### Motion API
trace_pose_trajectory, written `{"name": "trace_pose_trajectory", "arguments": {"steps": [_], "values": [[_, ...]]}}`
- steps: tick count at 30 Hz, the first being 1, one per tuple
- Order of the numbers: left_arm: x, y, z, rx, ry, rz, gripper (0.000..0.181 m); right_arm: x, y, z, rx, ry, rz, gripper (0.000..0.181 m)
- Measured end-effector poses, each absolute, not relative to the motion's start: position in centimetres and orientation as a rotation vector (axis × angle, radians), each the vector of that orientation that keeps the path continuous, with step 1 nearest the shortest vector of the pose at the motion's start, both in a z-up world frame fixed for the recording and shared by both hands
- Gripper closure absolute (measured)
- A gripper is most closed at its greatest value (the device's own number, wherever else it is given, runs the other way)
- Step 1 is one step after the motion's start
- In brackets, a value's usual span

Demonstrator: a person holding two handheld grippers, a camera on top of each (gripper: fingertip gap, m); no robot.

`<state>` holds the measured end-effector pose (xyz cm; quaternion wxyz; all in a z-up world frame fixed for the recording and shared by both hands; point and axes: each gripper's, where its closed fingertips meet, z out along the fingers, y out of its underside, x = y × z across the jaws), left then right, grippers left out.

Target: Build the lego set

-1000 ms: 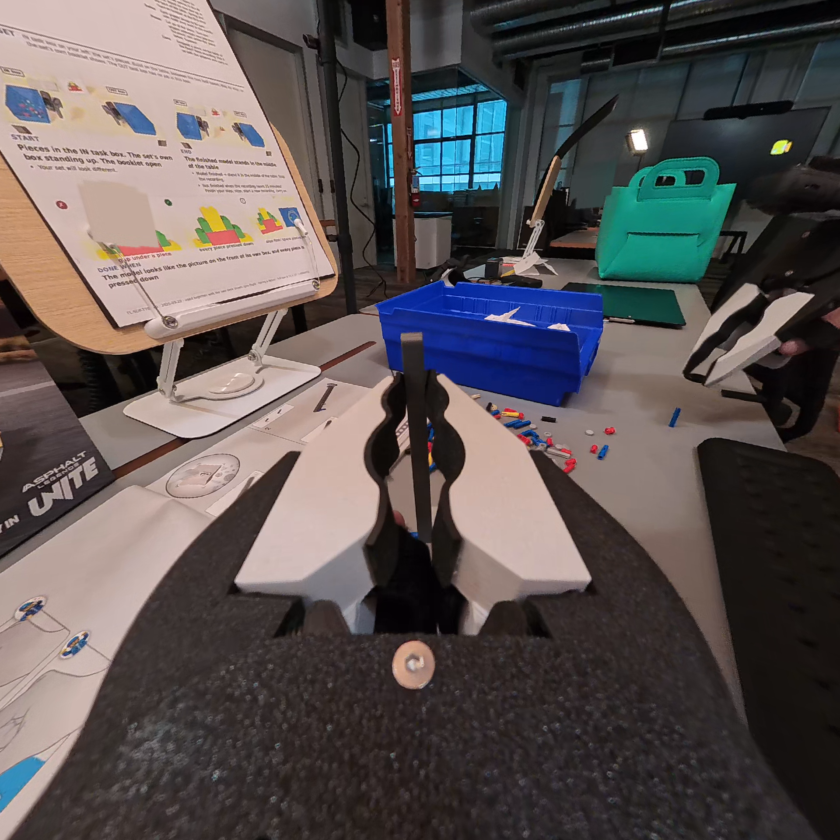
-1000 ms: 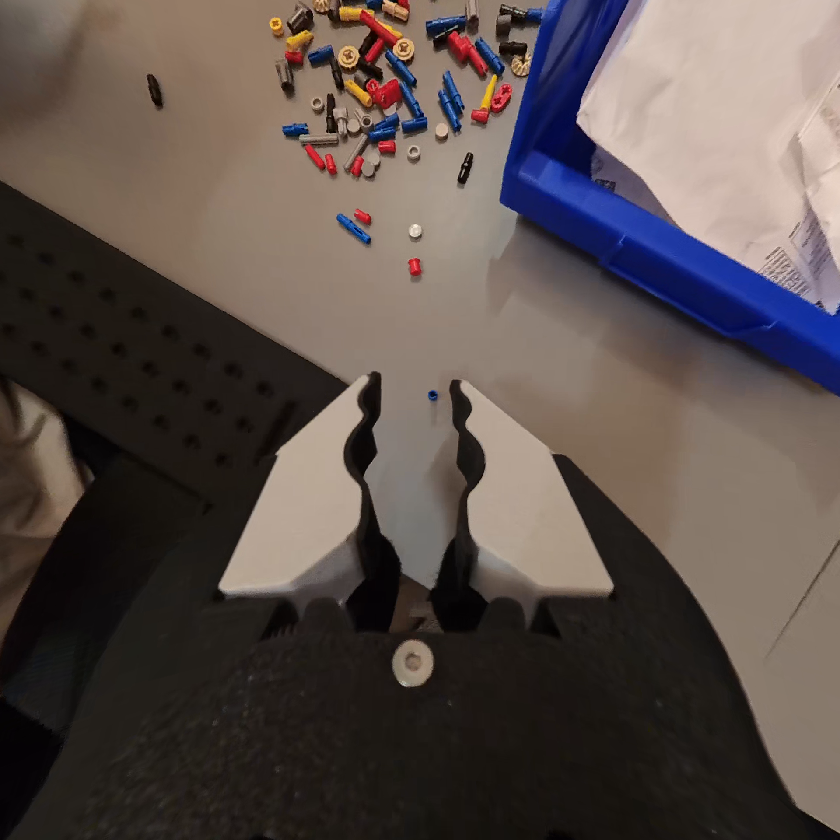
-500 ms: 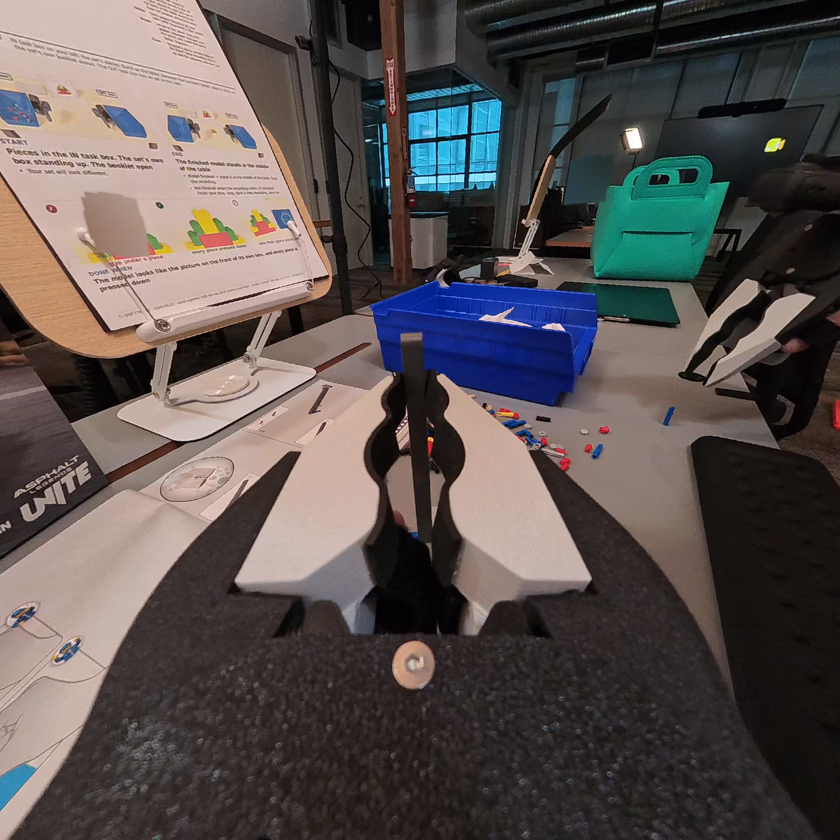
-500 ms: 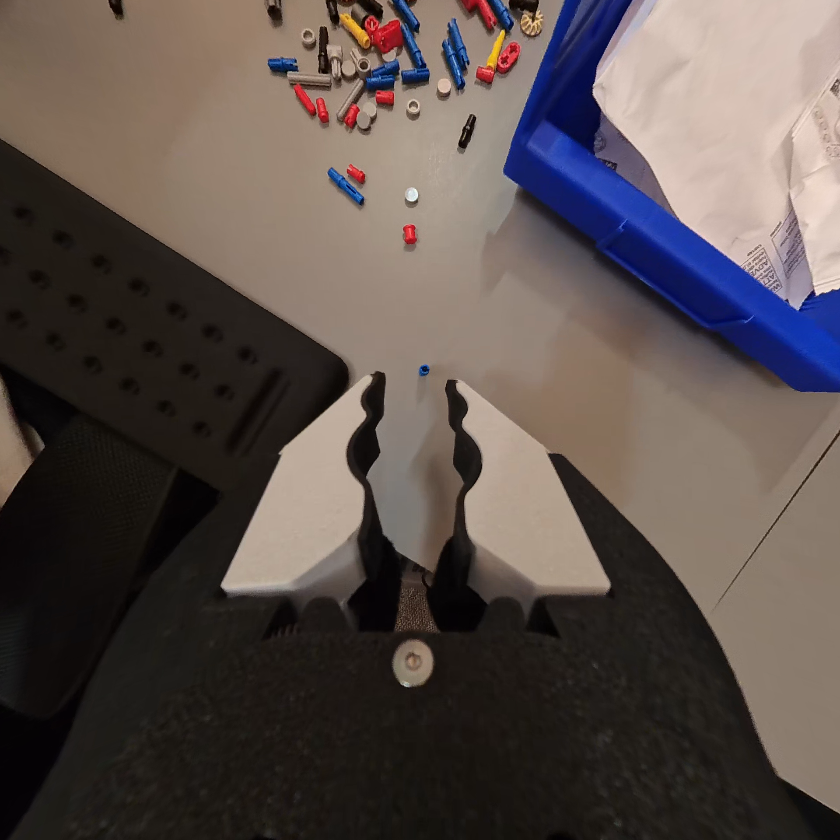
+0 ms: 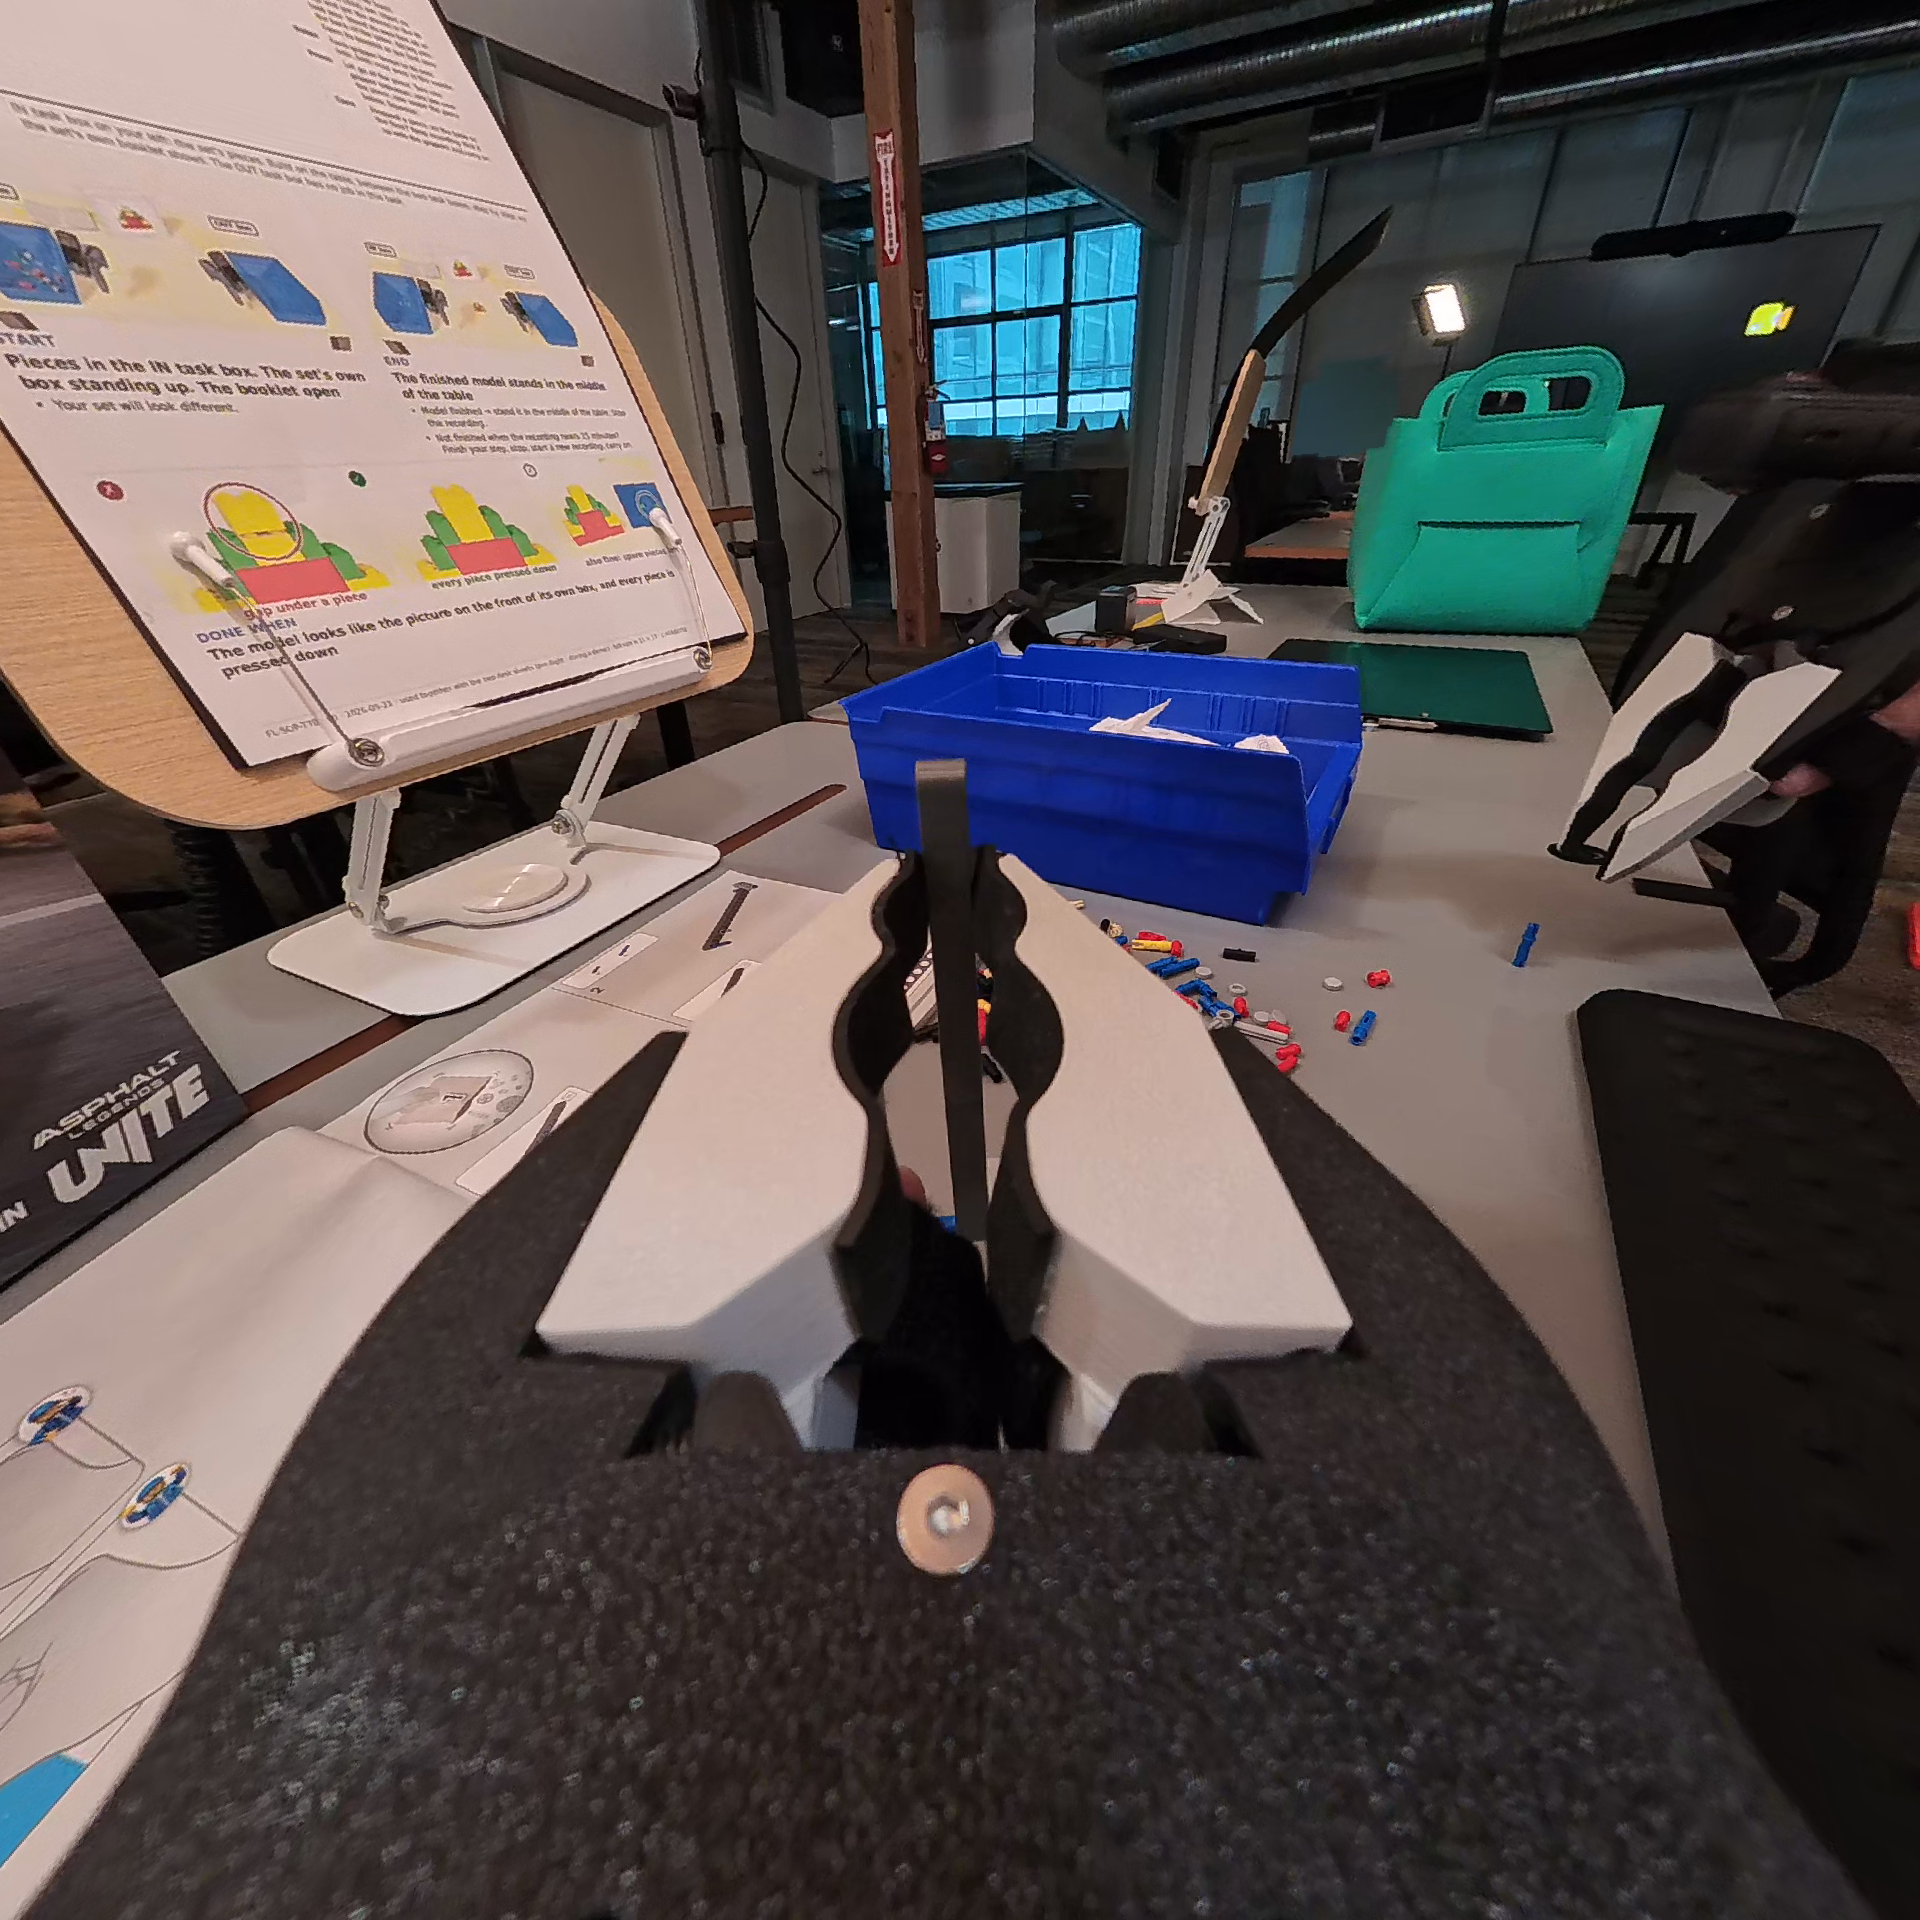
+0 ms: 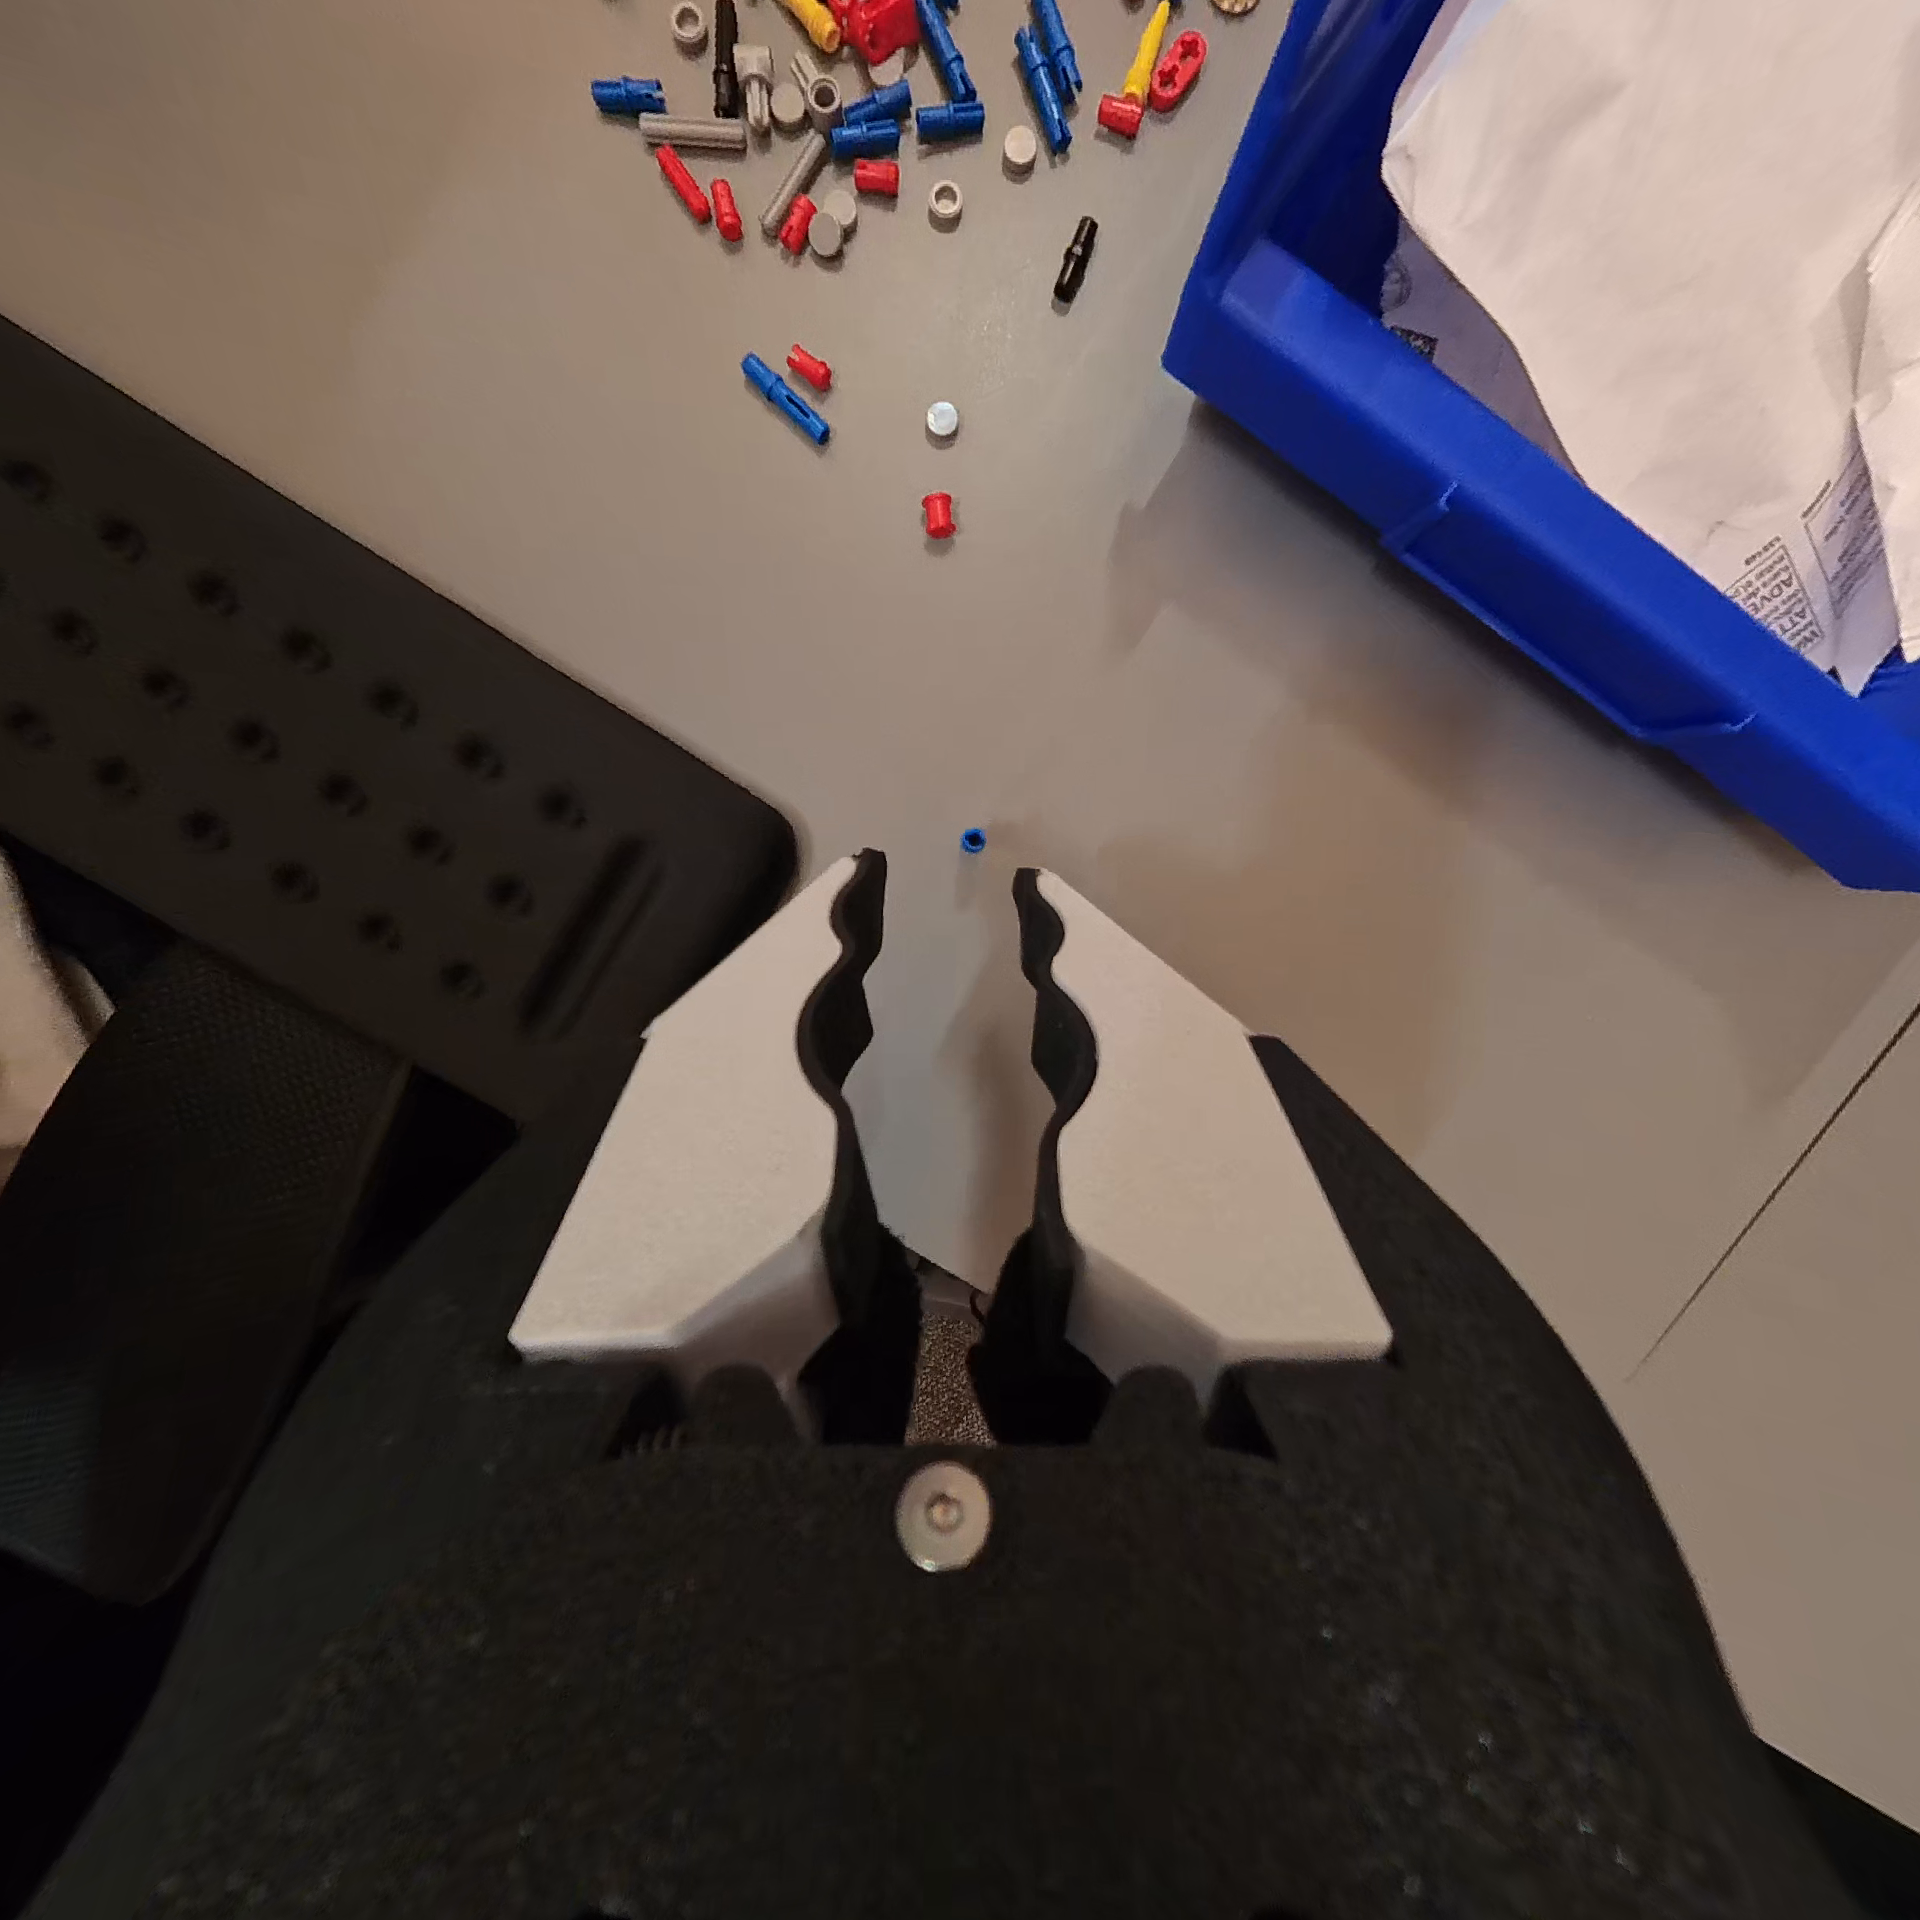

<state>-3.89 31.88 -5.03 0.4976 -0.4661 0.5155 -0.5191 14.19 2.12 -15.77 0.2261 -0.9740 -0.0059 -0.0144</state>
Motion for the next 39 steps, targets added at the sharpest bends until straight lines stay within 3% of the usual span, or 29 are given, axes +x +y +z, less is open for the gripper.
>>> {"name": "trace_pose_trajectory", "arguments": {"steps": [39], "values": [[-3.8, 31.3, -5.3, -1.104, 1.288, -1.218, 0.175, 14.5, 2.4, -20.0, -2.764, 0.030, -0.080, 0.161]]}}
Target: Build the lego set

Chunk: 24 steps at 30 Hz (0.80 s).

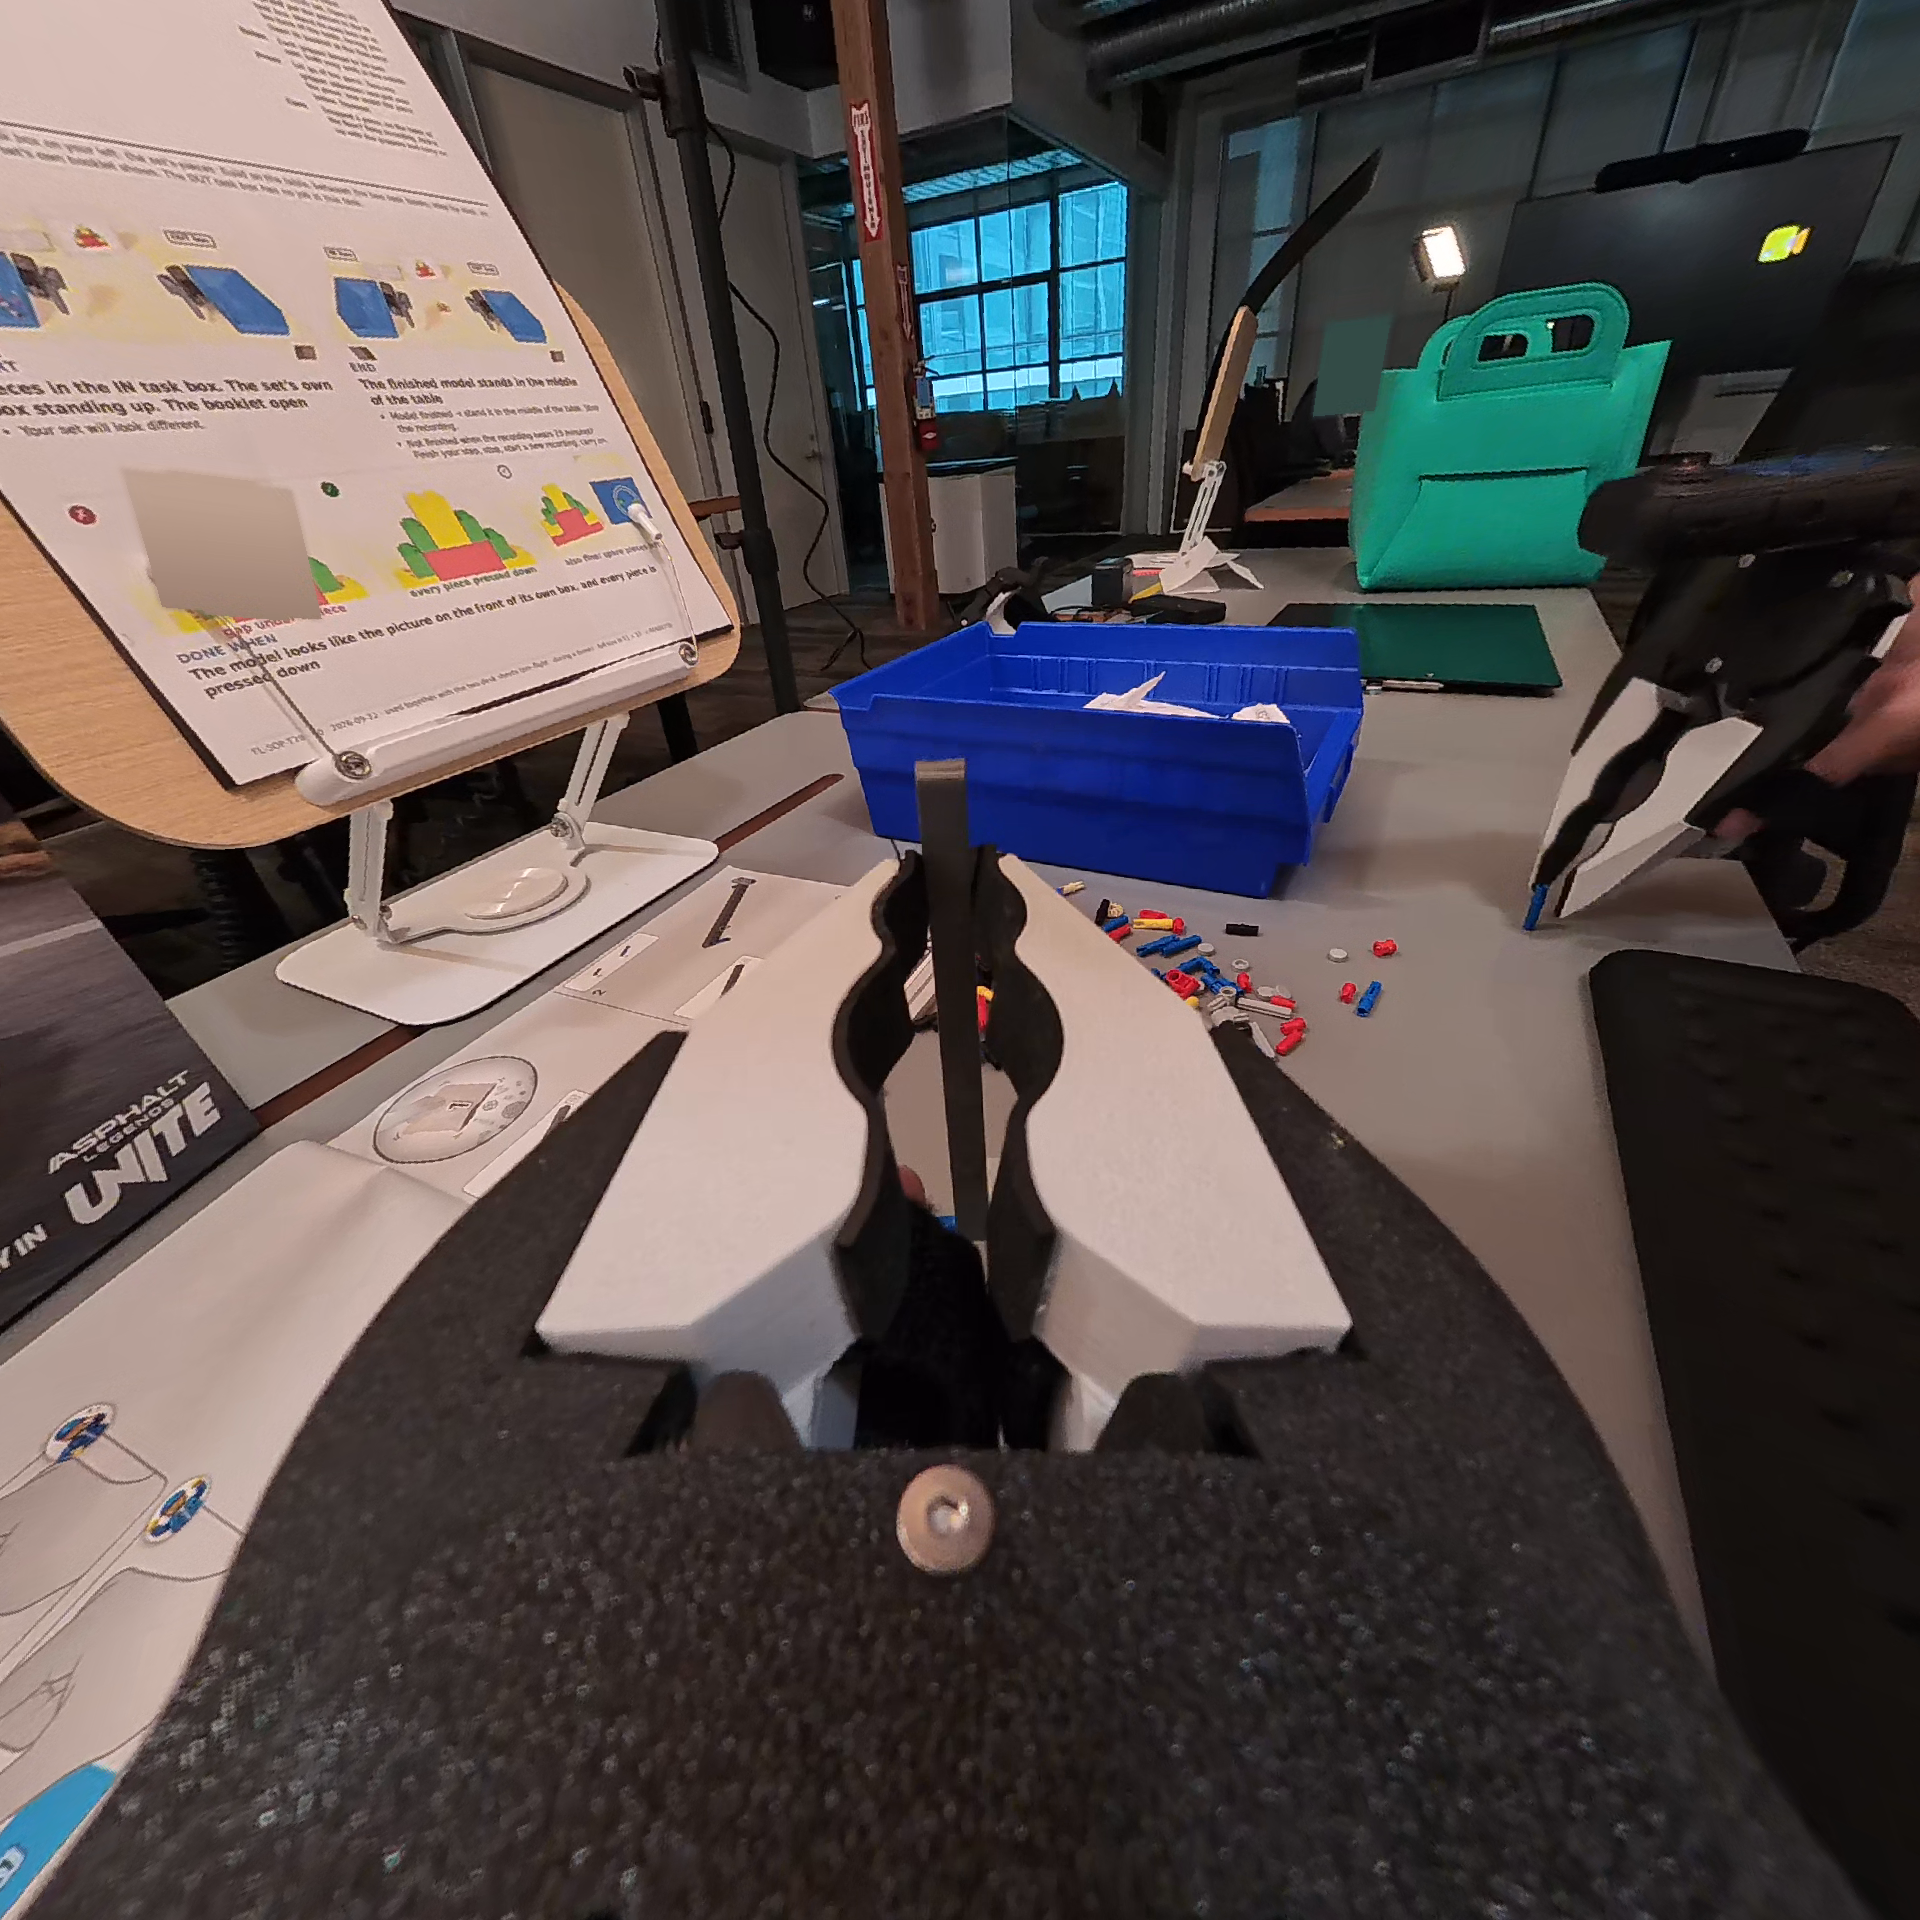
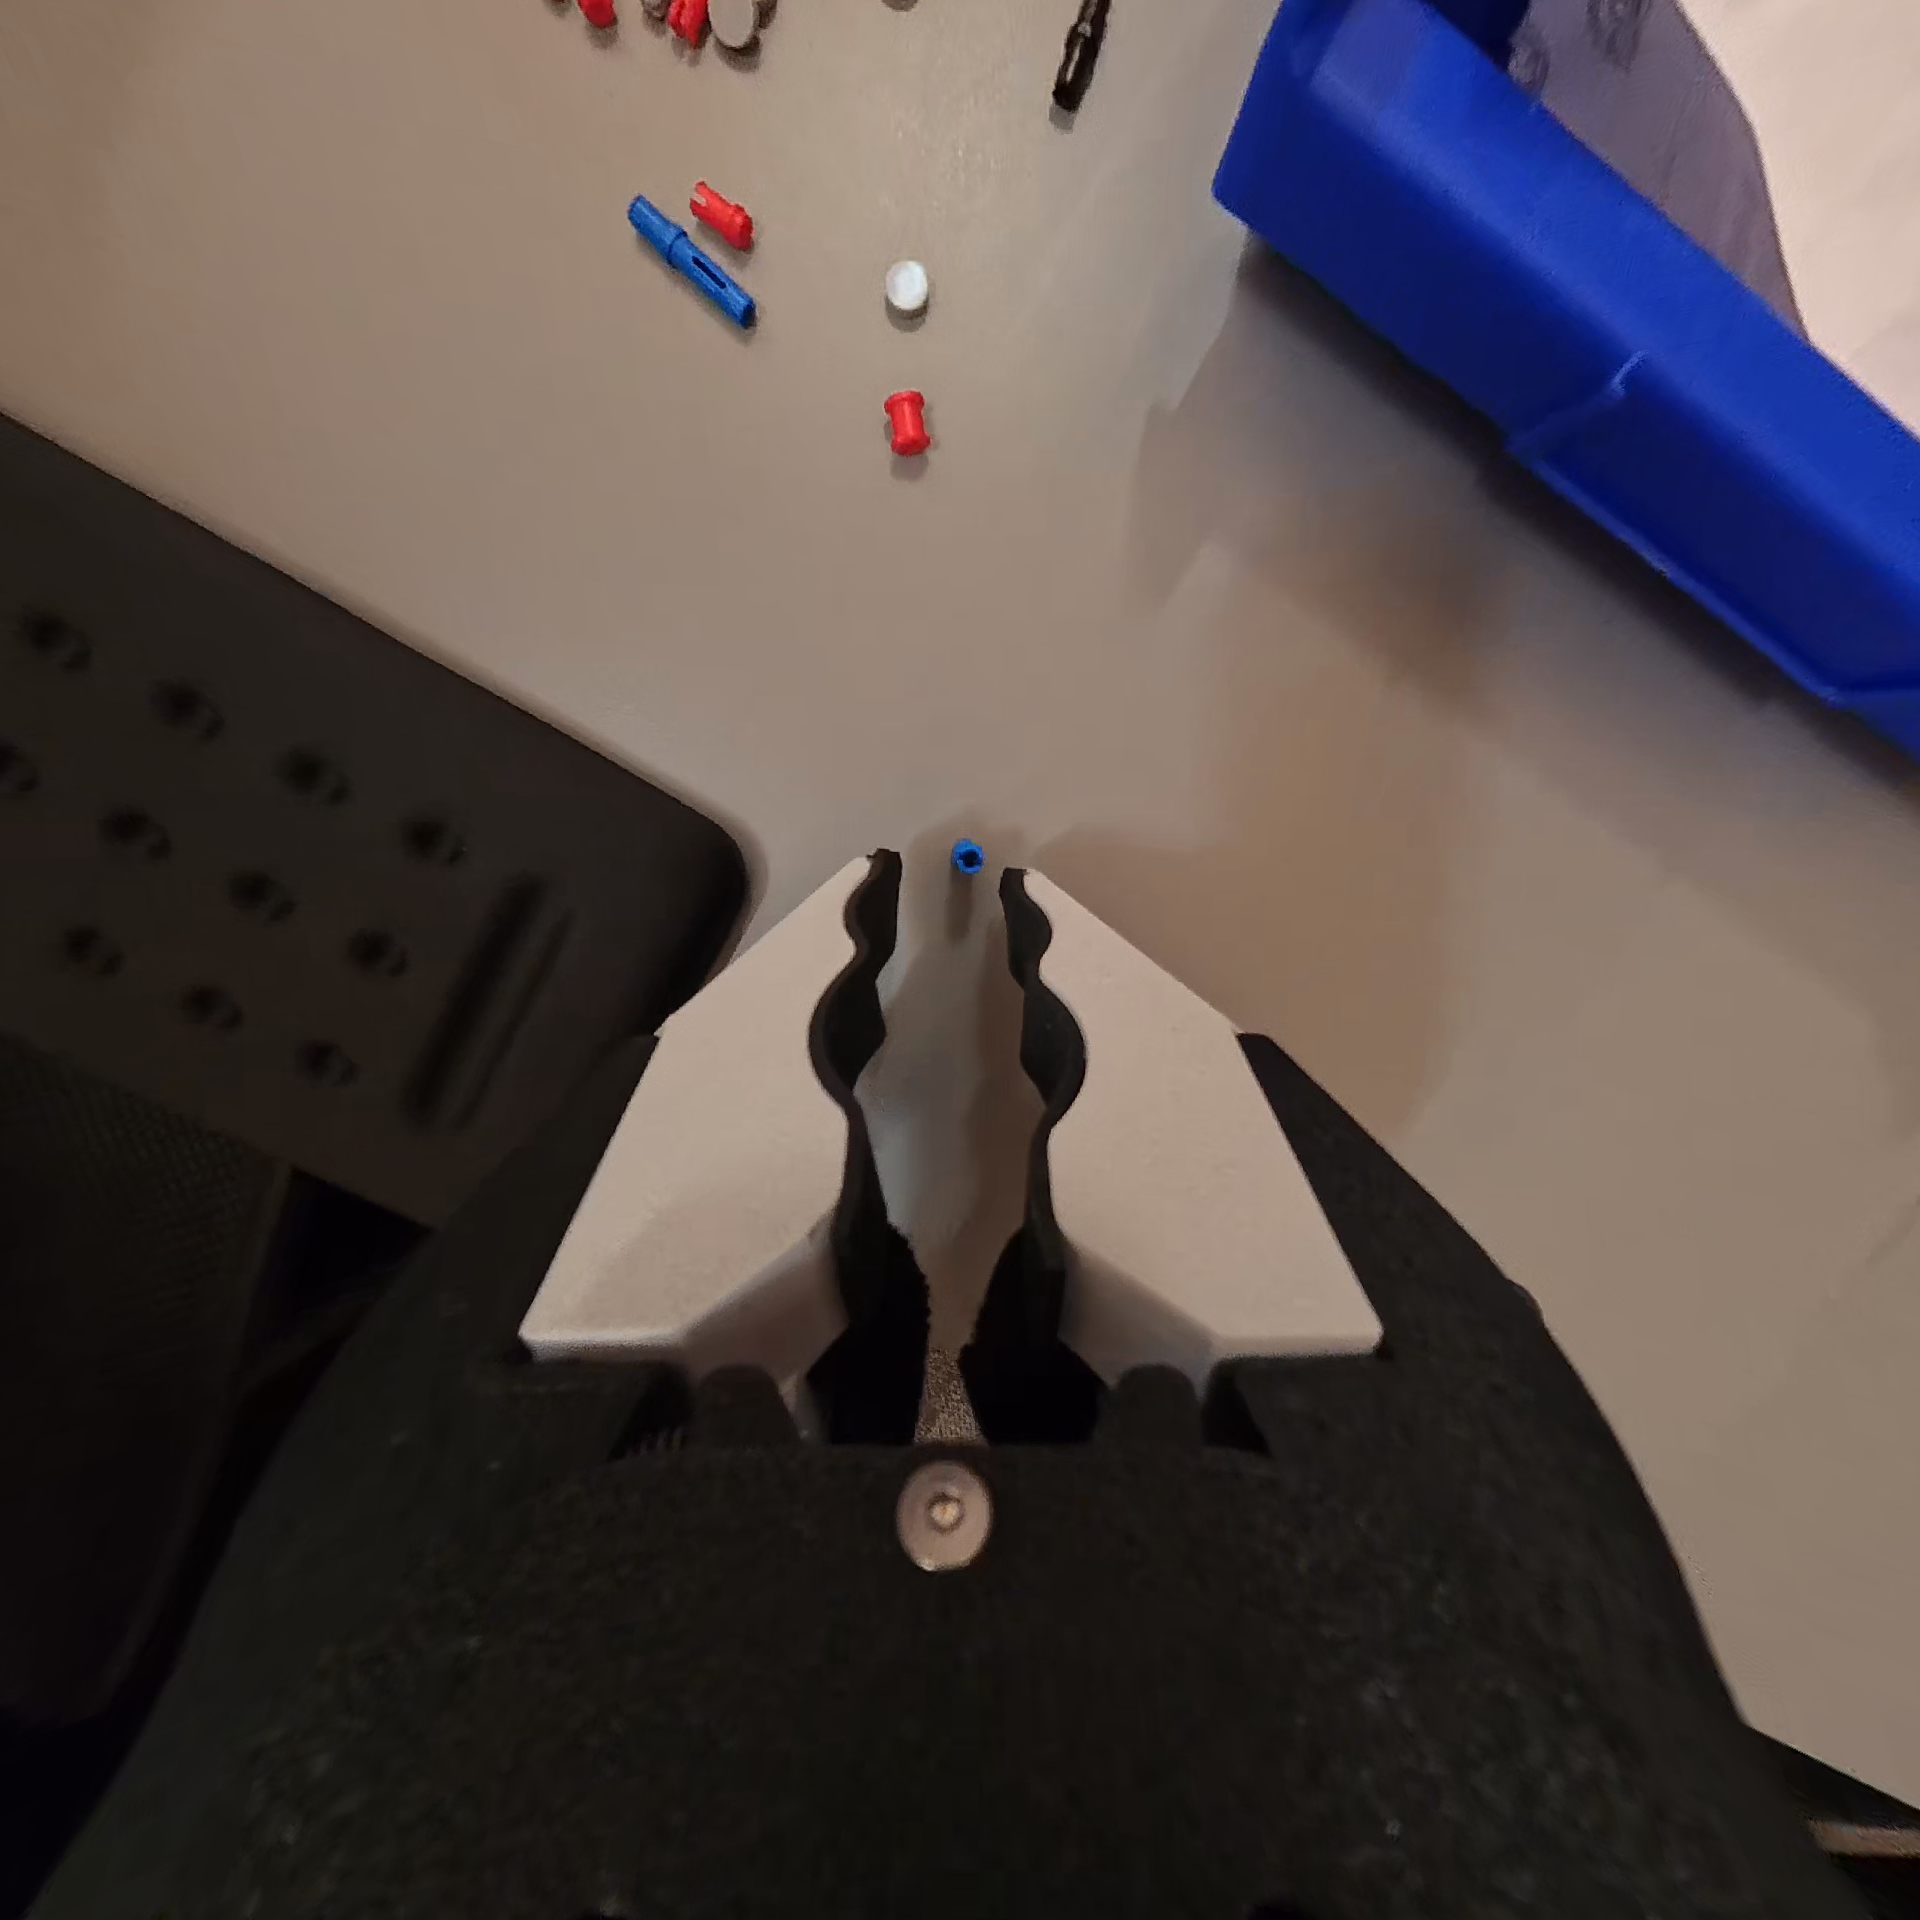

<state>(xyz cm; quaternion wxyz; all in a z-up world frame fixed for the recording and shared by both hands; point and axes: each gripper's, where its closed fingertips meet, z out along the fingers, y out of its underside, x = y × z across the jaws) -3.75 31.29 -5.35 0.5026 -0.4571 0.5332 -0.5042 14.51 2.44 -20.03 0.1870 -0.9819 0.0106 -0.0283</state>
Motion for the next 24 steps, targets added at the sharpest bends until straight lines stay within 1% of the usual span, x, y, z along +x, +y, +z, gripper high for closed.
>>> {"name": "trace_pose_trajectory", "arguments": {"steps": [8, 11, 17, 21, 24], "values": [[-3.6, 31.1, -5.5, -1.106, 1.294, -1.230, 0.175, 14.9, 2.4, -20.5, -2.574, 0.164, -0.140, 0.164], [-3.5, 30.9, -5.6, -1.104, 1.303, -1.230, 0.175, 14.8, 2.7, -20.6, -2.497, 0.199, -0.149, 0.169], [-3.5, 30.7, -5.8, -1.100, 1.310, -1.225, 0.175, 14.7, 3.0, -21.1, -2.431, 0.248, -0.143, 0.170], [-3.5, 30.7, -5.7, -1.097, 1.311, -1.222, 0.175, 14.8, 3.3, -20.8, -2.395, 0.249, -0.133, 0.177], [-3.5, 30.7, -5.7, -1.093, 1.308, -1.217, 0.175, 14.8, 3.5, -20.9, -2.431, 0.209, -0.134, 0.177]]}}
